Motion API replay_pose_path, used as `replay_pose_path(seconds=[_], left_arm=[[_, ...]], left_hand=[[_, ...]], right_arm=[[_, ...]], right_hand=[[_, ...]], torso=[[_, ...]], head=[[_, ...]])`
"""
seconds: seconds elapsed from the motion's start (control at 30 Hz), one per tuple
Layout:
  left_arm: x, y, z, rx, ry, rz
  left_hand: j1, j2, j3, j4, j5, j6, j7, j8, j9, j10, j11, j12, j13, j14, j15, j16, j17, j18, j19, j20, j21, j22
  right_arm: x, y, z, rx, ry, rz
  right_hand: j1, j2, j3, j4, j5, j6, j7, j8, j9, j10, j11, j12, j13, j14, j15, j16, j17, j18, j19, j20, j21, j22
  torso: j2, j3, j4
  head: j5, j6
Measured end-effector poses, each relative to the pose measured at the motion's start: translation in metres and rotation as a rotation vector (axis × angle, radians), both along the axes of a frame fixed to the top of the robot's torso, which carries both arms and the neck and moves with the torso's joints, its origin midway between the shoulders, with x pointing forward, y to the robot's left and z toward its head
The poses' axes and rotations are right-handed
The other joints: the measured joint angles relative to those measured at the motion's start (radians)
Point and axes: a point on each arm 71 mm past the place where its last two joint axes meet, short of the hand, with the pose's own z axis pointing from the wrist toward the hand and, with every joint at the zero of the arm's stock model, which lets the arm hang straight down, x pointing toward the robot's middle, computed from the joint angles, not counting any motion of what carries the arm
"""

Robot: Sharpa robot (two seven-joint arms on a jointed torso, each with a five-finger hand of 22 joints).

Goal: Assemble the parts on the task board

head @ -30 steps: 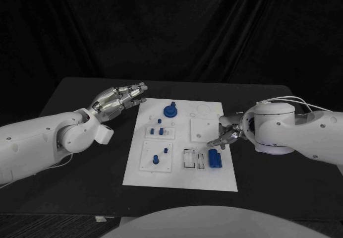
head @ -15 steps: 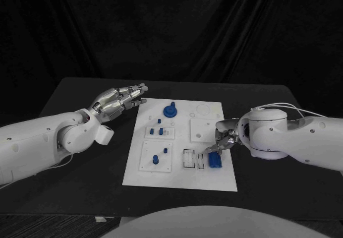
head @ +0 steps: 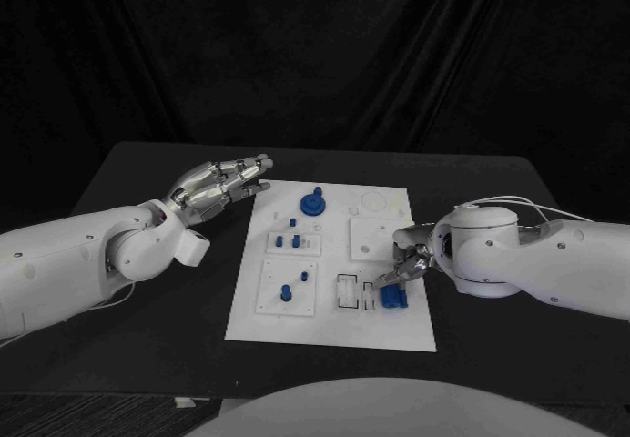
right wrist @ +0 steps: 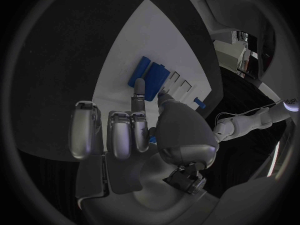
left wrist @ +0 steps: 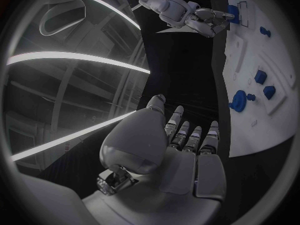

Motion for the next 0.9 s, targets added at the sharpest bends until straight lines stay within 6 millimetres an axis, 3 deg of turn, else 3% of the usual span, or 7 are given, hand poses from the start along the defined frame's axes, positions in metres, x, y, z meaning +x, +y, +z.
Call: replay_pose_path(seconds=[0.13,0.47,0.63,0.9], left_arm=[[0.0,0.0,0.0,0.0,0.001,-0.002],[0.0,0.0,-0.001,0.002,0.005,-0.004],[0.0,0.0,-0.001,0.003,0.007,-0.005],[0.0,0.0,-0.001,0.005,0.01,-0.006]], left_hand=[[0.0,0.0,0.0,0.0,0.0,0.0,0.0,0.0,0.0,0.0,0.0,0.0,0.0,0.0,0.0,0.0,0.0,0.0,0.0,0.0,0.0,0.0],[0.0,0.0,0.0,0.0,0.0,0.0,0.0,0.0,0.0,0.0,0.0,0.0,0.0,0.0,0.0,0.0,0.0,0.0,0.0,0.0,0.0,0.0],[0.0,0.0,0.0,0.0,0.0,0.0,0.0,0.0,0.0,0.0,0.0,0.0,0.0,0.0,0.0,0.0,0.0,0.0,0.0,0.0,0.0,0.0],[0.0,0.0,0.0,0.0,0.0,0.0,0.0,0.0,0.0,0.0,0.0,0.0,0.0,0.0,0.0,0.0,0.0,0.0,0.0,0.0,0.0,0.0]], right_arm=[[0.0,0.003,-0.001,0.003,-0.001,0.003],[0.001,0.007,0.0,0.017,-0.013,0.003],[0.003,0.009,0.0,0.018,-0.015,0.002],[0.003,0.011,-0.002,0.018,-0.012,0.005]], right_hand=[[0.026,-0.003,0.008,-0.008,0.007,-0.001,0.002,-0.001,0.004,0.0,0.0,0.0,0.0,0.0,0.0,0.0,0.0,0.0,0.0,0.0,0.0,0.0],[0.1,-0.007,0.03,-0.049,0.096,-0.021,0.004,-0.017,0.022,0.0,0.0,0.0,0.0,0.0,0.0,0.0,0.0,0.0,0.0,0.0,-0.001,0.001],[0.103,-0.008,0.028,-0.048,0.1,-0.057,0.014,-0.037,0.024,0.003,0.004,0.0,0.0,-0.002,0.003,0.0,0.0,0.0,0.0,0.0,-0.012,0.001],[0.103,-0.008,0.021,-0.041,0.105,-0.138,0.041,-0.079,0.022,0.004,0.023,0.0,0.0,0.0,0.03,0.0,0.0,0.0,0.0,0.018,-0.029,0.001]], torso=[[0.0,0.0,0.0],[0.0,-0.0002,-0.0001],[0.0,-0.0002,0.0],[0.0,-0.0001,-0.0001]], head=[[-0.002,0.0],[-0.002,0.0],[-0.003,0.0],[-0.003,0.0]])
